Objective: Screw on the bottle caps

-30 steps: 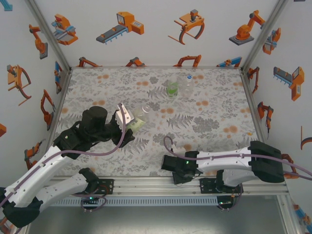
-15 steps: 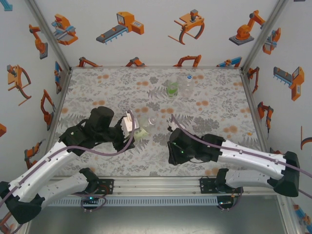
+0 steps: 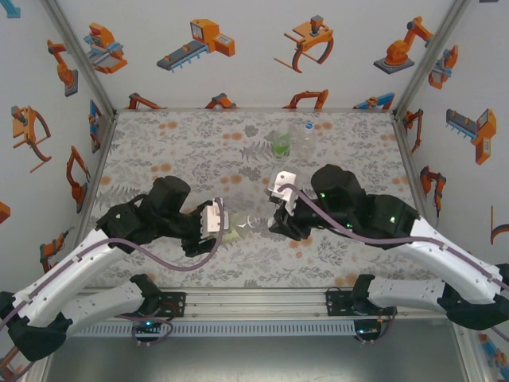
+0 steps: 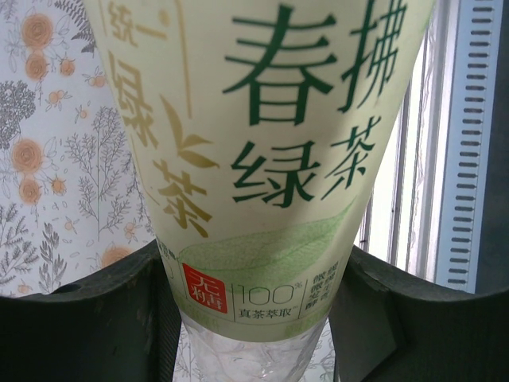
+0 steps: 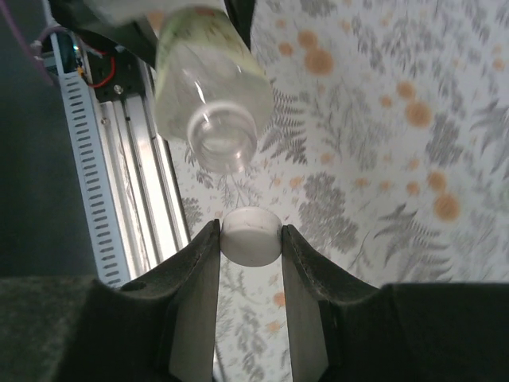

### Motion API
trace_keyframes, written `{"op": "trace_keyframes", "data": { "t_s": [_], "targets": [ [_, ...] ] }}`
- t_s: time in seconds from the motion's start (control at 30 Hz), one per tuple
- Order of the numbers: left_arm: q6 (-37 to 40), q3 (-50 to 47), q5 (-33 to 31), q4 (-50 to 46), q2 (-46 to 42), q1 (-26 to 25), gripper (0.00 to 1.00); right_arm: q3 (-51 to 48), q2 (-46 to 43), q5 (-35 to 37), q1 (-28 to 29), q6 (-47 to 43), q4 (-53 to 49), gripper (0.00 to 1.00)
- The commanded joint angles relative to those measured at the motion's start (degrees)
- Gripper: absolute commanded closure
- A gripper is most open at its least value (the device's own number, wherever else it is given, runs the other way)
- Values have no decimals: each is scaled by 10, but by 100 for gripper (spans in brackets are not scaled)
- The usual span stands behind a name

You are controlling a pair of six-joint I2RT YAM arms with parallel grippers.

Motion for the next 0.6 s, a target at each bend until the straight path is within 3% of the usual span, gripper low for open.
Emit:
{"op": "trace_keyframes", "data": {
  "t_s": [0.0,0.3,0.57],
  "targets": [
    [30,21,-12,-26,9,-13,100,32,2,-84,0,-140,-8,100],
    [46,33,-4,-34,11,-28,100,24,10,-147,0,-274,-20,100],
    [51,40,7,-37,12,-31,100,14,16,-155,1,-281,12,100]
  ]
}}
